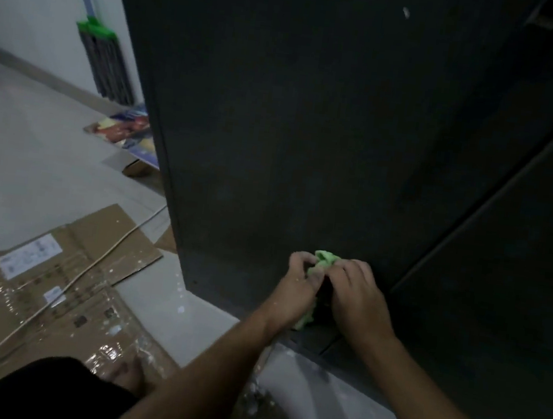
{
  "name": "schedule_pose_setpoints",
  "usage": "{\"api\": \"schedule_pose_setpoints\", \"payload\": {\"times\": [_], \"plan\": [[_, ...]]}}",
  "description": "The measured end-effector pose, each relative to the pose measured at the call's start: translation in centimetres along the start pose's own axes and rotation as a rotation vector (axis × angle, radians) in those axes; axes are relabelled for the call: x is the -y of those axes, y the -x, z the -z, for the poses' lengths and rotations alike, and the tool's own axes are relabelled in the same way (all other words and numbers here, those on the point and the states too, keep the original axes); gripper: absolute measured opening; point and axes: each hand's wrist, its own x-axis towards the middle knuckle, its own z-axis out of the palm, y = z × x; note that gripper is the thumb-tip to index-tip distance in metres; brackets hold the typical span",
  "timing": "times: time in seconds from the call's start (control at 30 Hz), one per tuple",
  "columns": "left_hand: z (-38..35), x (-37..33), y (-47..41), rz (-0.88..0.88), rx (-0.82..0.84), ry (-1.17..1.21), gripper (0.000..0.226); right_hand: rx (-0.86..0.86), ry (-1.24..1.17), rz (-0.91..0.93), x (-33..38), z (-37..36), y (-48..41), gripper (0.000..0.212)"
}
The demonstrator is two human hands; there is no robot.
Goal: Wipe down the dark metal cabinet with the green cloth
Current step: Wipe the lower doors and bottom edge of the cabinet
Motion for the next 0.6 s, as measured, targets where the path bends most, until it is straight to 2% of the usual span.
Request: {"api": "schedule_pose_setpoints", "payload": {"times": [0.07, 0.2, 0.33, 0.4, 0.5, 0.6], "plan": [[-2.3, 0.9, 0.0, -0.059, -0.106, 0.215, 0.02, 0.044, -0.078, -0.022, 0.0, 0.1, 0.1, 0.02], [-4.8, 3.1, 0.1, -0.169, -0.181, 0.543, 0.038, 0.175, -0.274, -0.069, -0.5, 1.9, 0.2, 0.028], [-7.5, 4.3, -0.9, -0.27, -0.396, 0.351, 0.02, 0.3, -0.397, -0.216, -2.1, 5.7, 0.3, 0.036], [-8.7, 4.2, -1.7, -0.295, -0.46, 0.214, 0.023, 0.285, -0.37, -0.212, -3.2, 8.8, 0.9, 0.036], [-10.6, 3.3, -1.9, -0.361, -0.586, 0.027, 0.025, 0.03, -0.249, -0.017, -4.6, 14.2, 1.6, 0.031], [-12.1, 0.5, -1.3, -0.63, -0.587, -0.079, 0.028, -0.163, 0.041, 0.096, -6.5, 17.8, 2.3, 0.035]]}}
